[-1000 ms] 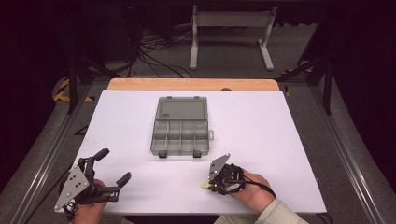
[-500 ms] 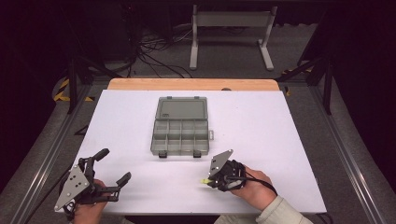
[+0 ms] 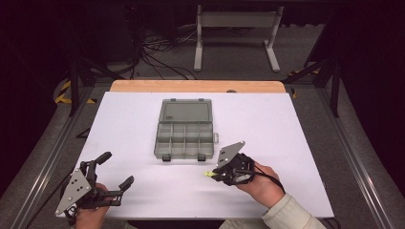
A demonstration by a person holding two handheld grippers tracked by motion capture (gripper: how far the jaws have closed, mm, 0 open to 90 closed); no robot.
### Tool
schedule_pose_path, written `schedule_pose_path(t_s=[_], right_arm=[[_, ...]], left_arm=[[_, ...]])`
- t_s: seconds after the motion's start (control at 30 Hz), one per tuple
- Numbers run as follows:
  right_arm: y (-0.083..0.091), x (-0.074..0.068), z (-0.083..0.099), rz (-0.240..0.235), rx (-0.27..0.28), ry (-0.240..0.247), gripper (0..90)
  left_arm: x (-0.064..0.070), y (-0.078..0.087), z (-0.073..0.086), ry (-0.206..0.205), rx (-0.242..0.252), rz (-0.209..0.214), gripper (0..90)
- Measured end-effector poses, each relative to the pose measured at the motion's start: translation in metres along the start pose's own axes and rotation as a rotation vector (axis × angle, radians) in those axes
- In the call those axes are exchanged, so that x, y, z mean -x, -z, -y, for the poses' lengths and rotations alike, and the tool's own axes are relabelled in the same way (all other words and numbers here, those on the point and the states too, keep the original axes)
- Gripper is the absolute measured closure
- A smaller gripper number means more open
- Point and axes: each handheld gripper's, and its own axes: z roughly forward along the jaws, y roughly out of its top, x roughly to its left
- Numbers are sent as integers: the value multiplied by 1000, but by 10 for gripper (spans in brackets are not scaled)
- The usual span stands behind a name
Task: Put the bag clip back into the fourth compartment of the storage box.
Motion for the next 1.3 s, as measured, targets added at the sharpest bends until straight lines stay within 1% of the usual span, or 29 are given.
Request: schedule_pose_path(t_s=[0.07, 0.43, 0.57, 1.3], right_arm=[[3, 3, -3, 9, 11, -5, 777], [10, 15, -11, 25, 56, -23, 777], [13, 20, -15, 40, 72, -28, 776], [18, 44, -35, 95, 130, -59, 776]], left_arm=[[0, 0, 0, 1, 1, -1, 18], [0, 0, 0, 0, 2, 0, 18], [0, 0, 0, -1, 1, 1, 18], [-1, 0, 0, -1, 1, 0, 18]])
